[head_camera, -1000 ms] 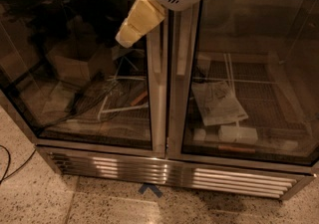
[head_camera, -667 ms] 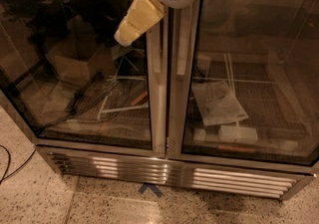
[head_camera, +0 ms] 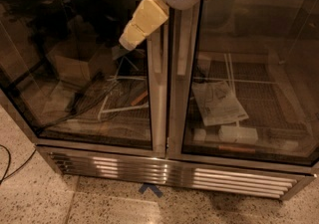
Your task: Place blue chip bag into bottom drawer
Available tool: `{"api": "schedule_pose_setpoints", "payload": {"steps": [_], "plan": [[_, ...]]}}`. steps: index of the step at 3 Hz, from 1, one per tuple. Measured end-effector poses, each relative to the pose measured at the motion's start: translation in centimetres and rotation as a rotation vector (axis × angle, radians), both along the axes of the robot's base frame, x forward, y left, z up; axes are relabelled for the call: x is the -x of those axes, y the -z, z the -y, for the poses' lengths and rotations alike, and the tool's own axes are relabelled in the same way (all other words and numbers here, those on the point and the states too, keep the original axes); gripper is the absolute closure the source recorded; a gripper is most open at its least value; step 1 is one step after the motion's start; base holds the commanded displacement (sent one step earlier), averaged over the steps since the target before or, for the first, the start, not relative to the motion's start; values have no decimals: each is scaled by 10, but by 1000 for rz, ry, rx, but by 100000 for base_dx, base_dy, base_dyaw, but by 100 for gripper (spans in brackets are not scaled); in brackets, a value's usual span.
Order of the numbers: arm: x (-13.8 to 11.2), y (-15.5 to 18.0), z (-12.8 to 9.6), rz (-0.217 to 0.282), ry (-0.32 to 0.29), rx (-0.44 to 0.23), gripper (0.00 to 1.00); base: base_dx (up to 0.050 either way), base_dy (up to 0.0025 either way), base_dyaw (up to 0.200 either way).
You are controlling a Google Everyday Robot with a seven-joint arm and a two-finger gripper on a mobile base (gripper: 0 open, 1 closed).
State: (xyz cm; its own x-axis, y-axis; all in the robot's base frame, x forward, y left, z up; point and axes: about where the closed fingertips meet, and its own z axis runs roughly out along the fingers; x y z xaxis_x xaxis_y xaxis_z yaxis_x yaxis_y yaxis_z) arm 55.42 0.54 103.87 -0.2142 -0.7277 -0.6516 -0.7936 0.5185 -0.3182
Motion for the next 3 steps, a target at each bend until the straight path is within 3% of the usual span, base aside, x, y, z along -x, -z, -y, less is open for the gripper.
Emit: {"api": "schedule_pose_setpoints", "payload": {"steps": [2,3], "plan": [[8,16,5,-132,-33,-3,0,0,0,0],[8,16,5,-132,-33,-3,0,0,0,0]]}}
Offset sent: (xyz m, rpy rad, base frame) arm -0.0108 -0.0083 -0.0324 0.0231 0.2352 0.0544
